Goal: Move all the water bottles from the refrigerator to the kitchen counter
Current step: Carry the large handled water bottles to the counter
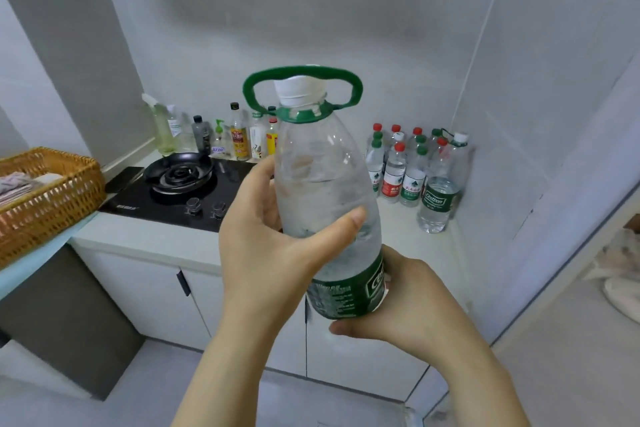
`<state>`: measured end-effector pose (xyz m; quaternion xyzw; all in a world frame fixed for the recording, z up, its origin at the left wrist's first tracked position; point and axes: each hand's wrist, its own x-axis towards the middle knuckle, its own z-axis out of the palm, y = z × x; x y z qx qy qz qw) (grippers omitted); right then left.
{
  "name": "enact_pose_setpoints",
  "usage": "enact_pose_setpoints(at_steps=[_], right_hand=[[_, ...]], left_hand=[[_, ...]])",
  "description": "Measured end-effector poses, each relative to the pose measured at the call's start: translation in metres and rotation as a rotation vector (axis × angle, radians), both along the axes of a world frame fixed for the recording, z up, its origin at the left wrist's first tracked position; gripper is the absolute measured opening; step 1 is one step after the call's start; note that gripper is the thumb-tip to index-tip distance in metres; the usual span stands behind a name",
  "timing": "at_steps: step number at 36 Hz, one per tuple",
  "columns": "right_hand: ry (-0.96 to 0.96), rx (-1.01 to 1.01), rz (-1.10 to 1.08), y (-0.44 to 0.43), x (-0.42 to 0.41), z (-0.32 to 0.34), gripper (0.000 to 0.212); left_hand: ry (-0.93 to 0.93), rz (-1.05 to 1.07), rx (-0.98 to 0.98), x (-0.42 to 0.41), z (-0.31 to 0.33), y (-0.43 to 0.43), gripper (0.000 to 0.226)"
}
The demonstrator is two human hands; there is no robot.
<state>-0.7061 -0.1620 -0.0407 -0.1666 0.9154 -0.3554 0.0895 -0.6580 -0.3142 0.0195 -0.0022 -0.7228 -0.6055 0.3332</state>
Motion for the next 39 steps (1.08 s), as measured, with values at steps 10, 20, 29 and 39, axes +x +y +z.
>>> enact_pose_setpoints(at_steps=[10, 20, 29, 39], right_hand=[[0.013, 0.023, -0.108, -0.009, -0.087, -0.001, 0.075], [0.025, 0.062, -0.202, -0.027, -0.164, 0.001, 0.071], [-0.004, 0.085, -0.239, -0.025, -0.217, -0.012, 0.070], [-0.029, 0.067, -0.239, 0.007, -0.295, -0.051, 0.074]], left_hand=[[0.000, -0.080, 0.026, -0.102, -0.003, -0.011, 0.067], [-0.036, -0.177, 0.024, -0.195, -0.004, -0.030, 0.064], [-0.088, -0.231, 0.004, -0.260, -0.018, -0.030, 0.061], [-0.161, -0.225, -0.006, -0.336, -0.046, 0.001, 0.066]])
